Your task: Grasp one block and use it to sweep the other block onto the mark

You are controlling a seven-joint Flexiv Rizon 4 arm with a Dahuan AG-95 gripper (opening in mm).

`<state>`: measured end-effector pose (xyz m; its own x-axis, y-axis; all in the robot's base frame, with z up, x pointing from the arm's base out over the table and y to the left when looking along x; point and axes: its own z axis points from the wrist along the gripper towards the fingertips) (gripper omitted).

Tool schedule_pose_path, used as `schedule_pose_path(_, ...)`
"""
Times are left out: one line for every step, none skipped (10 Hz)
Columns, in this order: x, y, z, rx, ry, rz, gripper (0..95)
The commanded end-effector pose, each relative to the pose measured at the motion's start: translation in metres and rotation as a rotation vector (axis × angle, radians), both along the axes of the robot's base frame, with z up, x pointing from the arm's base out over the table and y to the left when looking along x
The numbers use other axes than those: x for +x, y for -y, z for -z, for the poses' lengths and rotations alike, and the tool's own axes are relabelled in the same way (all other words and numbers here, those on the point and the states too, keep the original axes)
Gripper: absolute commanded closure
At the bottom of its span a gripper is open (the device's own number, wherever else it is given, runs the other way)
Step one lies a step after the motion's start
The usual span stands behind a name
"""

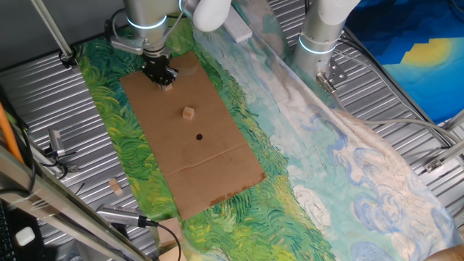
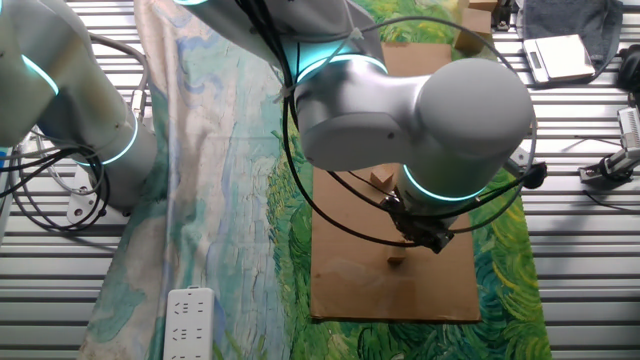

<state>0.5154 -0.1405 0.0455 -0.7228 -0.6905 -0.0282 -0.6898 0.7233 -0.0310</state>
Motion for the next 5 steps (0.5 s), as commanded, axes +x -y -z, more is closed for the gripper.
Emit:
schedule_pose_path(0.0003,0.0003,0.0003,0.0,0.0,0.045,95.0)
schedule_pose_path(0.0003,0.0003,0.0003,-0.004,-0.001,0.057,95.0)
schedule_pose_path(0.0003,0.0003,0.0003,-0.001,-0.001,0.068,95.0)
schedule_pose_path(0.0003,0.0003,0.0003,-0.001,-0.005,0.076,95.0)
schedule_pose_path(0.0003,0.0003,0.0003,0.001,-0.011,0.089,95.0)
